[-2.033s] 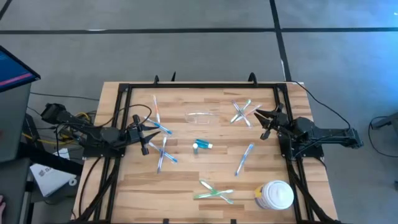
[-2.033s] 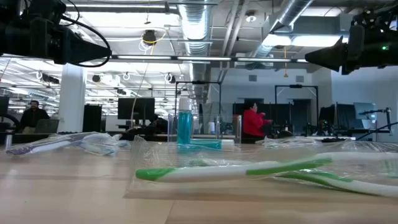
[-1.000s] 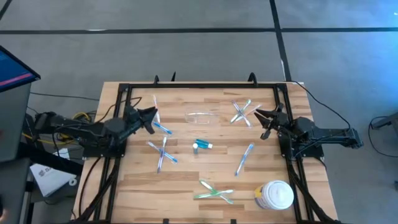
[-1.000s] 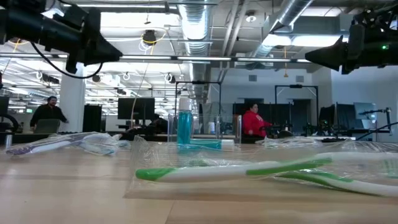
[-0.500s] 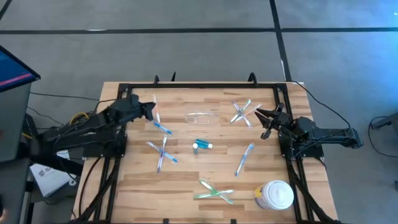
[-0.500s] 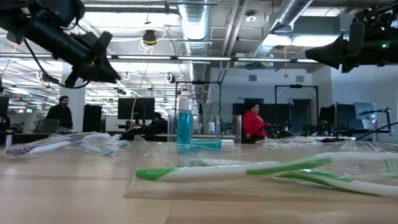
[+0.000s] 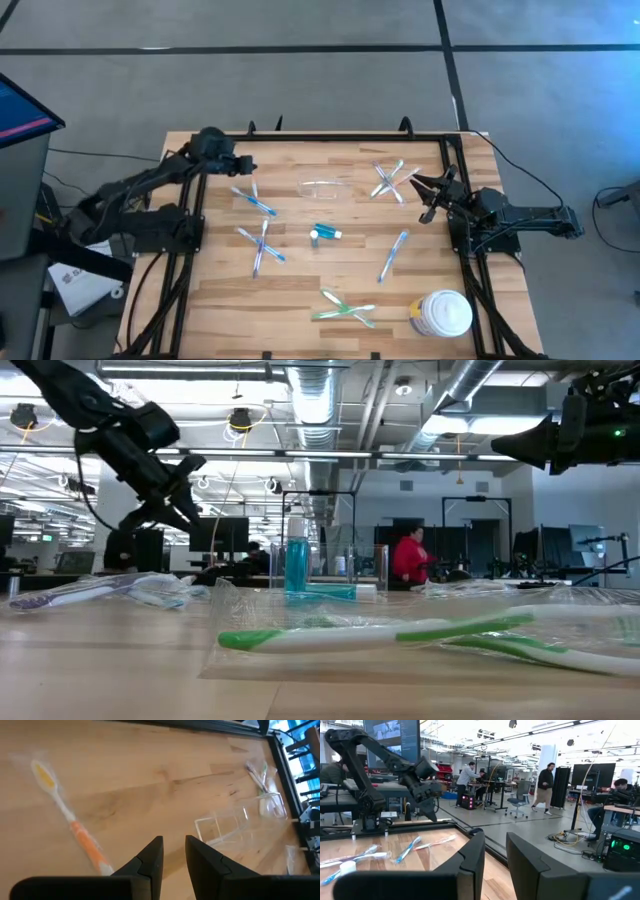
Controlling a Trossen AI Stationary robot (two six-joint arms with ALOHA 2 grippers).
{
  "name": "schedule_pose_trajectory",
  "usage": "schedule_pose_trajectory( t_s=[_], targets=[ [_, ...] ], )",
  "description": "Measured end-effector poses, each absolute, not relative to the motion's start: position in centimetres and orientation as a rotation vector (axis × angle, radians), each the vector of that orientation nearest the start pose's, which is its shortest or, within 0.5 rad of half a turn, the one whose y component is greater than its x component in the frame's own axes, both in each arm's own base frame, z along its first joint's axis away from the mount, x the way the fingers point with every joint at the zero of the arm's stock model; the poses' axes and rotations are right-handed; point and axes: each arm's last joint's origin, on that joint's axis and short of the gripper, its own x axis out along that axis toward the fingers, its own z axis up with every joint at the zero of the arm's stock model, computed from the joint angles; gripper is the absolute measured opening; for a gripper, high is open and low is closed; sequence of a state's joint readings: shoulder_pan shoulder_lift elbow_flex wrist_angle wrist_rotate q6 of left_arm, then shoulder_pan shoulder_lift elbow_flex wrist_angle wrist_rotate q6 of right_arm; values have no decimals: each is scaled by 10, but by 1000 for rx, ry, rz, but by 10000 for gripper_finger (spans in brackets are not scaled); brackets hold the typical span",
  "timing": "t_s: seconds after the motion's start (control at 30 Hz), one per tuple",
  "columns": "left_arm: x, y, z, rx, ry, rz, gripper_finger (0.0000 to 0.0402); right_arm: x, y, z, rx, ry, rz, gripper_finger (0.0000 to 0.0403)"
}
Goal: Pick & Place toothbrushing station
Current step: Put the left orange toothbrush into the transparent organizer
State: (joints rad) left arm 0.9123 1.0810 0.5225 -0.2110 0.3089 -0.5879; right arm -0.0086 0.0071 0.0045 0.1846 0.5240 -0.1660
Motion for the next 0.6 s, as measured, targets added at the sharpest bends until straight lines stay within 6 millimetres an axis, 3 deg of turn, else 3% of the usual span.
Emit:
schedule_pose_trajectory(
  t_s=[0.3, 0.6],
  targets=[
    [138, 169, 207, -995, 614, 879, 69, 92, -15, 182, -86, -141, -541, 71],
    [144, 162, 192, -1060, 803, 887, 28, 92, -15, 181, -88, -141, -541, 71]
  ],
)
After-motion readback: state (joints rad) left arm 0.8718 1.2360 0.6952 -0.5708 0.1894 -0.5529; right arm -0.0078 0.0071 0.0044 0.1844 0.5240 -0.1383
